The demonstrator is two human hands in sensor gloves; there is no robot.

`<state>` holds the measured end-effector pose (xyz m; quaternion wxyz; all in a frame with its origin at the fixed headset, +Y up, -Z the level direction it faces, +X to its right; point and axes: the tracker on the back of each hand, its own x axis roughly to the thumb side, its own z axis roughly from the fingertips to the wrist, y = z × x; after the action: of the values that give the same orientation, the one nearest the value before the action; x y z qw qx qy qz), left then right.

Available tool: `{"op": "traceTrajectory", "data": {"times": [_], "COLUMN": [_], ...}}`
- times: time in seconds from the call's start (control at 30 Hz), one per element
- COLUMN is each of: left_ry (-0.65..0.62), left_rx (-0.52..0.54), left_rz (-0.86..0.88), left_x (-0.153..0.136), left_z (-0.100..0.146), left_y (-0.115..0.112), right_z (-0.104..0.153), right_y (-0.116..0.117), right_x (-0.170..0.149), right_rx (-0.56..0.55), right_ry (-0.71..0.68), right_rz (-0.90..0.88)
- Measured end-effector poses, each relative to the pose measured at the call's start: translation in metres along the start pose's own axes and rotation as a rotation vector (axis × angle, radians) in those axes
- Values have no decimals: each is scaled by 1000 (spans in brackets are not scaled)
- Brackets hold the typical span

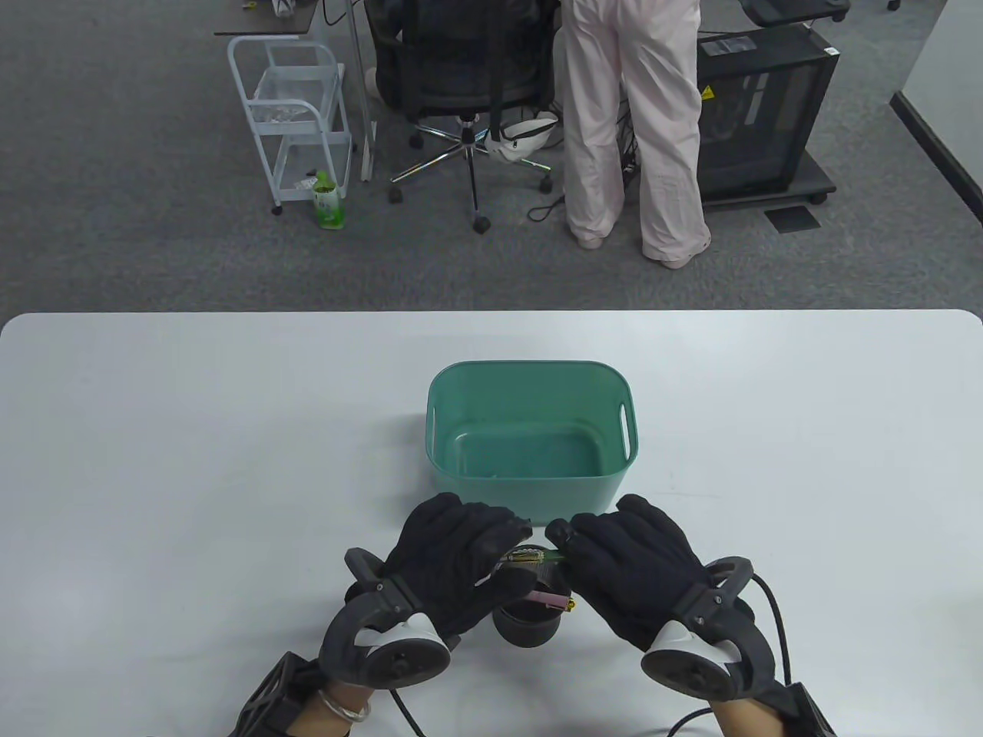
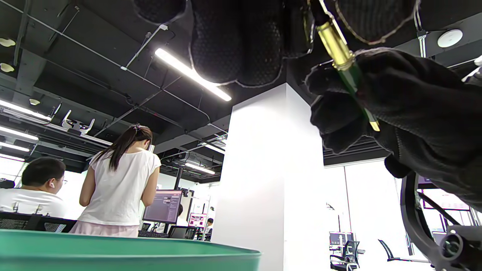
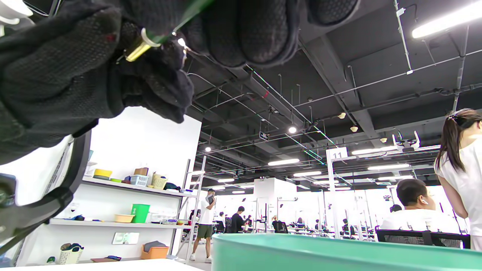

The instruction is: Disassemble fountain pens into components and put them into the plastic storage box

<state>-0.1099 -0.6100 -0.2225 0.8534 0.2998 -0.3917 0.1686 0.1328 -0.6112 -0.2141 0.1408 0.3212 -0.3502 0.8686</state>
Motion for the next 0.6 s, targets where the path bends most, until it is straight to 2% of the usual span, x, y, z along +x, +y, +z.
{"op": "traceTrajectory", "data": {"times": [0.6], "left_ry": [3], "left_rx": [1], "left_rz": [-24], "left_x": [3], "left_z": [0], "left_y": [-1], "right_z": [0], "right_y": [0], "right_x": [-1], "right_rx": [-3], "right_ry": [-1], "right_rz": [-2]}}
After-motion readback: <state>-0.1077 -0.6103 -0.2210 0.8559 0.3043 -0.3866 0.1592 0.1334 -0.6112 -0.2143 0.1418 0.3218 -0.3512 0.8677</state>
